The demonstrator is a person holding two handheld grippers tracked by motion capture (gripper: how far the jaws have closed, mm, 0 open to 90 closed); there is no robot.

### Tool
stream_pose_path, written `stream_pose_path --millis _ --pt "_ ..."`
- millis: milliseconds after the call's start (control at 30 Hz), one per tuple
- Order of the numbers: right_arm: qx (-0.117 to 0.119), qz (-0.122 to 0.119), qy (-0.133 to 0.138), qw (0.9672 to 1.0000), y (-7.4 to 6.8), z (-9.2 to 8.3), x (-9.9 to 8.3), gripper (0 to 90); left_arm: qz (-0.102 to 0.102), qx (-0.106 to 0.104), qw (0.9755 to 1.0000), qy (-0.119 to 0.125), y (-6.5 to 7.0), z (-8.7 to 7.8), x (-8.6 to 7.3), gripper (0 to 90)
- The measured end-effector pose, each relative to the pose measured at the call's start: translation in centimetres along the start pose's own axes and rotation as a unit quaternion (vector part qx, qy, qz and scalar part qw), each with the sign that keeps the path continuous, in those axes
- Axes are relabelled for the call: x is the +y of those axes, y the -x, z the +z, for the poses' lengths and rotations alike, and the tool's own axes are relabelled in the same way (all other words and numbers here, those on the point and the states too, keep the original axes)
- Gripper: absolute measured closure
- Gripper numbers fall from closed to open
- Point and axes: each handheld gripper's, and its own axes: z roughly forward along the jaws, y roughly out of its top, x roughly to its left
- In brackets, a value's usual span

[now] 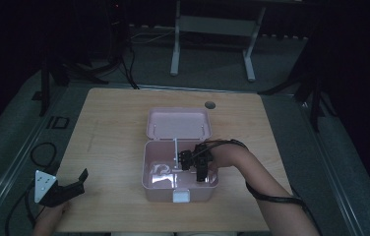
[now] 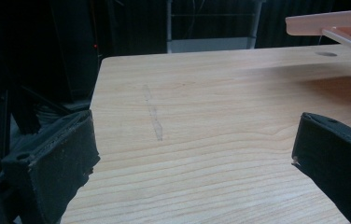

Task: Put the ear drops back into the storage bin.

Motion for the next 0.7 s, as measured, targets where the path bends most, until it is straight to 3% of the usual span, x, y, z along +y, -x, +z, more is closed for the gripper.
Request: stream_pose_path --millis 100,133,400,533,700 --pt "-0.005 0.005 0.009 0.9999 0.0 -0.6 -0.4 46.0 0.000 0.000 1.0000 0.000 0.0 0.0 0.0 0.4" --pt "-0.010 0.015 0.015 0.9997 0.0 -1.1 -0.7 40.3 0.000 0.000 1.0000 0.000 0.0 0.0 0.0 0.4" --pt "-0.014 0.042 0.044 0.9981 0.3 -3.0 -2.1 24.3 0.000 0.000 1.0000 -0.001 0.0 0.0 0.0 0.4" --pt "-0.028 0.032 0.056 0.9975 0.1 -3.9 -2.8 17.3 0.000 0.000 1.0000 0.000 0.0 0.0 0.0 0.4" --pt "-0.037 0.036 0.072 0.9961 0.1 -5.2 -4.2 16.8 0.000 0.001 1.0000 -0.001 0.0 0.0 0.0 0.4"
